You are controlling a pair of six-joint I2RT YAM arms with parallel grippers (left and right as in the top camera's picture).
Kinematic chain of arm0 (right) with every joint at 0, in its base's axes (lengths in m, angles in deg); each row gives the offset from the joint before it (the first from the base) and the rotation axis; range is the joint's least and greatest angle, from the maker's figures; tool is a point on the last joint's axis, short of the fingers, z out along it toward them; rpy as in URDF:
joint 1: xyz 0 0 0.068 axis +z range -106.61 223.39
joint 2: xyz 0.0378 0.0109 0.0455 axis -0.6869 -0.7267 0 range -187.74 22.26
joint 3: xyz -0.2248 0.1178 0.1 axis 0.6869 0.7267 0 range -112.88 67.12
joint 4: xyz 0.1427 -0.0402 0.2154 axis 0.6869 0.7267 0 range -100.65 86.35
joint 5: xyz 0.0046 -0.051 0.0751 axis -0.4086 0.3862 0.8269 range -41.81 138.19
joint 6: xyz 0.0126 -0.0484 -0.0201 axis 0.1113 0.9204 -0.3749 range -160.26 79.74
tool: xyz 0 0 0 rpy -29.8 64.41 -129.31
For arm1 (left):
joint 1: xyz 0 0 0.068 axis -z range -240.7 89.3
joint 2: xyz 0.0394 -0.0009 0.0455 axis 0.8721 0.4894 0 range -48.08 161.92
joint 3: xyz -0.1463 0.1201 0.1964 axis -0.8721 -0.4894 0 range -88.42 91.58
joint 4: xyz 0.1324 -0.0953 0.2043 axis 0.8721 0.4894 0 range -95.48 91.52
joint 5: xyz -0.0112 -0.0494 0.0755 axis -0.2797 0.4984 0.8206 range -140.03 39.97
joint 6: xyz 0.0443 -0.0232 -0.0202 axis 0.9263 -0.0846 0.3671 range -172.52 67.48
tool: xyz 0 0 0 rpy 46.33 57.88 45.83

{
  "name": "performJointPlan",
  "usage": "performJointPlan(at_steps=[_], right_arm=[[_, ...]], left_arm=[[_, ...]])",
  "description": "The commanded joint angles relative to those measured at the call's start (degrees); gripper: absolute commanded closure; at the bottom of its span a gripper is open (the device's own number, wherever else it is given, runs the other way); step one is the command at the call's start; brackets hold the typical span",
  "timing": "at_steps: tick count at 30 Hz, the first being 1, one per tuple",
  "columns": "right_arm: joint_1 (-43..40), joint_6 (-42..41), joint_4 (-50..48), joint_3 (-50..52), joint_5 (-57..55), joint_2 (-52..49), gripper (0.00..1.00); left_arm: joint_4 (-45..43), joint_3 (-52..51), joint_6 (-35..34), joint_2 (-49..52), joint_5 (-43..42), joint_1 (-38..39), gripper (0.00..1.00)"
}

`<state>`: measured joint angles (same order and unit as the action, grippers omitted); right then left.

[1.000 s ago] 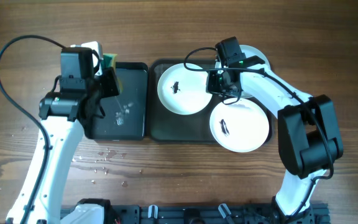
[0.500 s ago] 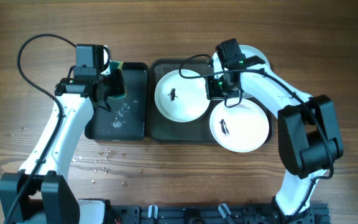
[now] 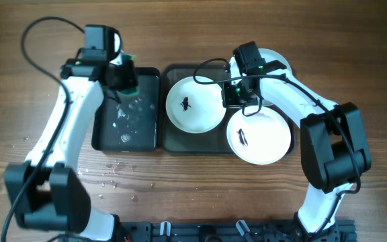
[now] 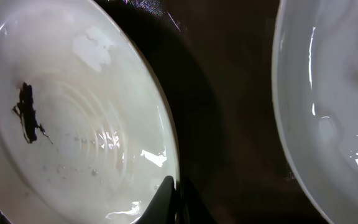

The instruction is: Clean dirty plates on tray and stack at the side

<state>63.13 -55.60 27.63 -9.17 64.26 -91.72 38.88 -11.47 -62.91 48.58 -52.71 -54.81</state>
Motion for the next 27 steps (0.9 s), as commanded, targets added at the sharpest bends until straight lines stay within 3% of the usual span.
performJointPlan(at_steps=[1,5,10,15,27], right_arm=[[0.3,-3.3,-0.1,0.2,1.2,-0.9,0.96],[0.3,-3.3,-0.1,0.2,1.1,-0.9,0.96],[0.3,-3.2,-0.1,0.2,1.1,-0.9,0.96],[0.4,-2.8,-0.1,0.2,1.1,-0.9,0.96],[0.7,-2.8,0.1,0.2,0.9,-0.9,0.96]], left_arm=[[-1.1,0.7,-1.2,2.4,-9.2,2.4,0.96],[-4.0,0.7,-7.0,3.5,-11.9,5.9,0.96],[-6.8,0.7,-7.1,4.0,-11.8,11.4,0.96],[-8.0,0.7,-11.6,6.5,-6.2,15.7,0.96],[-9.4,0.7,-14.3,15.6,-2.8,16.6,0.96]])
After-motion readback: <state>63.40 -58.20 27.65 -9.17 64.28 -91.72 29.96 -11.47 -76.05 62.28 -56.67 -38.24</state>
